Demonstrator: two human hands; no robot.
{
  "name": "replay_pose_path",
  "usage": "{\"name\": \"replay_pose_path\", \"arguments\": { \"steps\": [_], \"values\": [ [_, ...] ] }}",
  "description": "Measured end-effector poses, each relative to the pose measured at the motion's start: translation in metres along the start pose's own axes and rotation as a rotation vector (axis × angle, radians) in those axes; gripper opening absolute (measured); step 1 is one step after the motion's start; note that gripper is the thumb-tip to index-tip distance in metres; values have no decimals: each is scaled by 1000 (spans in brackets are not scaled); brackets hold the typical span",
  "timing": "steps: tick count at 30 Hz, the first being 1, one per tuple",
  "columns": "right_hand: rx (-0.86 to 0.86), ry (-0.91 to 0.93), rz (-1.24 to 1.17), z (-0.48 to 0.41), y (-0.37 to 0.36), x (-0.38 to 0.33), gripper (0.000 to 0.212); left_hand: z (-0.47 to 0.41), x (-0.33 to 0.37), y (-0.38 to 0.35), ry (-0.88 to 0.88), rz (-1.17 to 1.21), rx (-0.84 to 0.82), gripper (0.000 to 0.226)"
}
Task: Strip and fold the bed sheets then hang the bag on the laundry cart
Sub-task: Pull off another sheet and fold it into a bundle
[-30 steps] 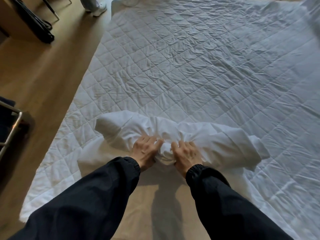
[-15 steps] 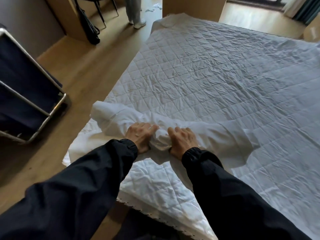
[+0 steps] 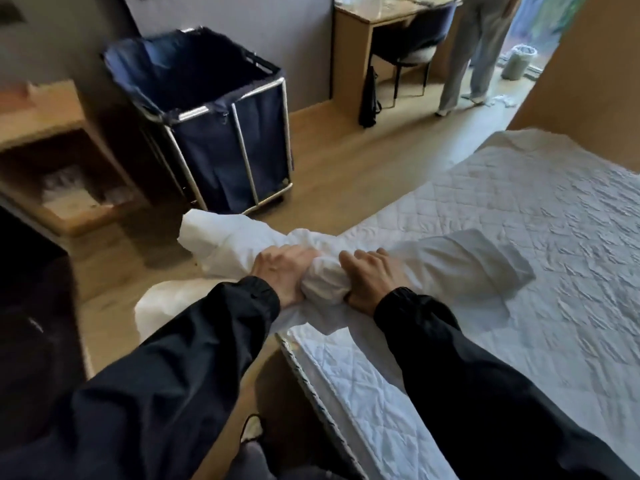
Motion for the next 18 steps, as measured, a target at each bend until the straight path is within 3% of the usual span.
{"name": "replay_pose_path", "arguments": {
  "steps": [5, 11, 18],
  "values": [
    [57, 186, 7, -102, -10, -67, 46, 11, -113, 32, 144, -49, 49, 43],
    [54, 249, -10, -209, -29, -140, 47, 10, -235, 61, 223, -89, 67, 38],
    [69, 318, -14, -313, -43, -179, 47, -19, -331, 79, 290, -122, 86, 29]
  ]
}}
Point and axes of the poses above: each hand's wrist, its own z-axis away from the middle knuckle, its own y-axis out of the back of the hand, x = y × z, the point moved 3 cm from there along -z, towards the middle knuckle, and after that the axes turned 11 degrees about y, right-handed, at the moved point
